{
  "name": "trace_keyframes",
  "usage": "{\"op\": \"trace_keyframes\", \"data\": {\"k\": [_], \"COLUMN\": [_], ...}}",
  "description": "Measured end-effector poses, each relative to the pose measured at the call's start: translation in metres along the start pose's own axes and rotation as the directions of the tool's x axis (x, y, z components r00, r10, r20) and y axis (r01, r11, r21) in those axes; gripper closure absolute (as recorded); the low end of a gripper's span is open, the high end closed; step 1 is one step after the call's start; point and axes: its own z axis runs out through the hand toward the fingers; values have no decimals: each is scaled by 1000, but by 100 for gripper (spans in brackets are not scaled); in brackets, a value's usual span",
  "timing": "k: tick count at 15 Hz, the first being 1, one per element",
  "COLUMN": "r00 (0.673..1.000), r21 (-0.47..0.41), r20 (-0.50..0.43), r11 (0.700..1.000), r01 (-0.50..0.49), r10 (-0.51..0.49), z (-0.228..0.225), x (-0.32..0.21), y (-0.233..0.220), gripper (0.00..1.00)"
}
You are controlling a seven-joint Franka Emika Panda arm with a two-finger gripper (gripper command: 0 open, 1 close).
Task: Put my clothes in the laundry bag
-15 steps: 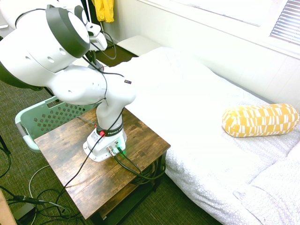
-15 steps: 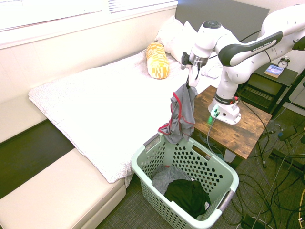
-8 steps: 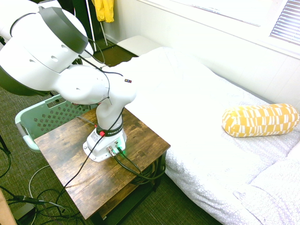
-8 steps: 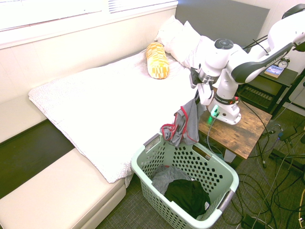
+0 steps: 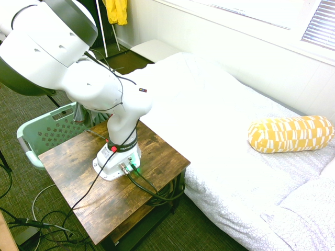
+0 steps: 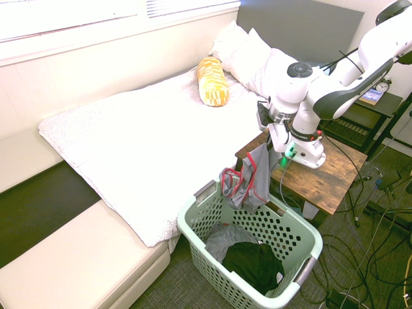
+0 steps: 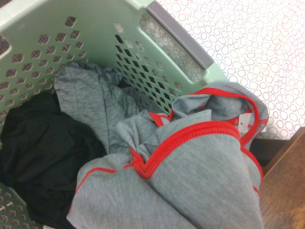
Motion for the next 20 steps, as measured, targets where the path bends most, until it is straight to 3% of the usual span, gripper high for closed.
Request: {"op": "trace_keyframes", "data": {"k": [9,12,16,20], "r00": [1000,994,954,877], "r21": [7,20,47,69], "r20": [8,-5,1,8], "r11": [1000,994,953,875], "r01": [-13,-107,-299,-480], "r10": [13,107,299,480], "z": [-6,-20,-41,-45], "x": [2,75,225,306], "y": [-6,12,120,264], "gripper": [0,0,0,0]}}
